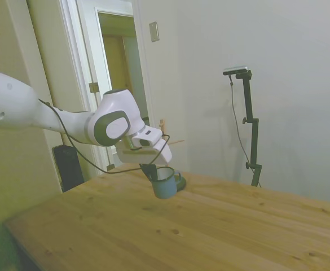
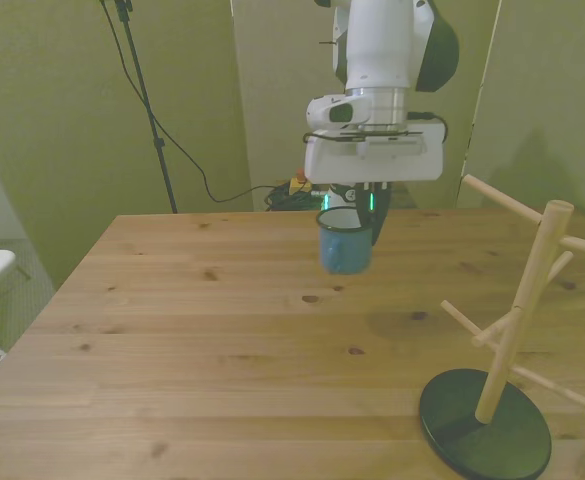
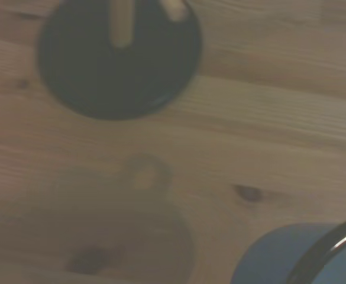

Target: Unload the mug

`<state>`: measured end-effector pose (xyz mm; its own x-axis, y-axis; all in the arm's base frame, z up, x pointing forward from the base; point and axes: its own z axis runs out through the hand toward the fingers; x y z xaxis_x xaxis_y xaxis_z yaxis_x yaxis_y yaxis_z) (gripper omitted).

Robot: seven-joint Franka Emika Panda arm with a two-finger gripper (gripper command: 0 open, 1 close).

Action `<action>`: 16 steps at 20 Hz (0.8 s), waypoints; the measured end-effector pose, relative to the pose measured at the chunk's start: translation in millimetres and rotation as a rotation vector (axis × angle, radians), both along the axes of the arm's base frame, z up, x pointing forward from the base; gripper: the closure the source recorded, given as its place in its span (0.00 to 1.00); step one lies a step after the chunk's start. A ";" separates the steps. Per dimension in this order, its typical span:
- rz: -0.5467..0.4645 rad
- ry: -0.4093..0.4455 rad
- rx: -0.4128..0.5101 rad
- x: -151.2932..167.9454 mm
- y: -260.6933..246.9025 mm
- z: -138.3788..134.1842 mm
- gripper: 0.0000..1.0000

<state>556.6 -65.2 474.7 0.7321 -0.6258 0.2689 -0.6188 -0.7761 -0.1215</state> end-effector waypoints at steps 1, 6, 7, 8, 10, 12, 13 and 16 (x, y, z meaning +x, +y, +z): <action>-0.013 0.008 -0.018 1.9 -8.3 -4.9 1.00; -0.039 0.049 -0.030 15.9 -26.4 -42.4 1.00; -0.043 0.060 -0.030 18.5 -29.0 -50.5 1.00; -0.045 0.066 -0.030 21.3 -31.0 -57.5 1.00; -0.049 0.077 -0.030 25.7 -33.9 -69.4 1.00; -0.050 0.082 -0.030 28.3 -35.0 -78.4 1.00; -0.051 0.084 -0.031 29.2 -35.6 -82.1 1.00; -0.054 0.099 -0.031 30.2 -37.4 -92.6 1.00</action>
<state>586.8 -102.6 382.1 0.7216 -0.6576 0.2164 -0.6676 -0.7437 -0.0340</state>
